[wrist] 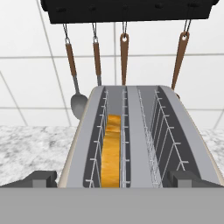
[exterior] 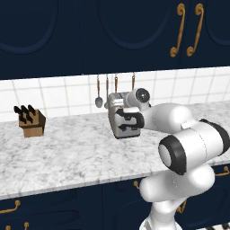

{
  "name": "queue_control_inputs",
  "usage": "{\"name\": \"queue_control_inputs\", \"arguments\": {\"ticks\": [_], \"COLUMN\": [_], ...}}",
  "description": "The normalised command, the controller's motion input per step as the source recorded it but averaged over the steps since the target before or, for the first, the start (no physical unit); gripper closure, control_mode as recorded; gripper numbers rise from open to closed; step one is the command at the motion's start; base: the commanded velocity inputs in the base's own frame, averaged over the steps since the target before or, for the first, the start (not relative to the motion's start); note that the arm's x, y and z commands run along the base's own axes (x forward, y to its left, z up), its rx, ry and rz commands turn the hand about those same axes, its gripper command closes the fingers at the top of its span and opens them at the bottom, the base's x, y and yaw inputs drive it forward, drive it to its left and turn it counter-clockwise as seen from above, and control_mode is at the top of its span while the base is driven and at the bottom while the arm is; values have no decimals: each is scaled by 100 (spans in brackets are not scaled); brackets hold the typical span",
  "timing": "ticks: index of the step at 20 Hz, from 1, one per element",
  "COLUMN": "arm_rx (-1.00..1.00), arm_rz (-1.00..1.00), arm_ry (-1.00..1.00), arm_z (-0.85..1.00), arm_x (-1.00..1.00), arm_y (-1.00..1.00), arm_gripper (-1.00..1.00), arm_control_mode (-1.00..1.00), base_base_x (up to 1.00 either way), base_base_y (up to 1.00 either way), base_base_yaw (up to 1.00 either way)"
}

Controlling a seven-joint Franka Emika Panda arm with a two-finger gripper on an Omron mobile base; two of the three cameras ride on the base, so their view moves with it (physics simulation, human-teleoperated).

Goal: Start the toaster. Once the lever pops up, take the bread to the plate on the dining counter.

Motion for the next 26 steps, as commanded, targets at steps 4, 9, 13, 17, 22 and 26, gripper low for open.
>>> {"name": "queue_control_inputs", "arguments": {"ticks": [4,9,13,17,22,26], "arm_rx": [0,0,0,0,0,0], "arm_rz": [0,0,0,0,0,0], "arm_ry": [0,0,0,0,0,0], "arm_z": [0,0,0,0,0,0], "arm_x": [0,0,0,0,0,0], "arm_y": [0,0,0,0,0,0], "arm_gripper": [-100,-100,-100,-100,-100,-100], "arm_control_mode": [-100,-100,-100,-100,-100,-100], "base_base_x": [0,0,0,0,0,0], "base_base_y": [0,0,0,0,0,0], "base_base_yaw": [0,0,0,0,0,0]}}
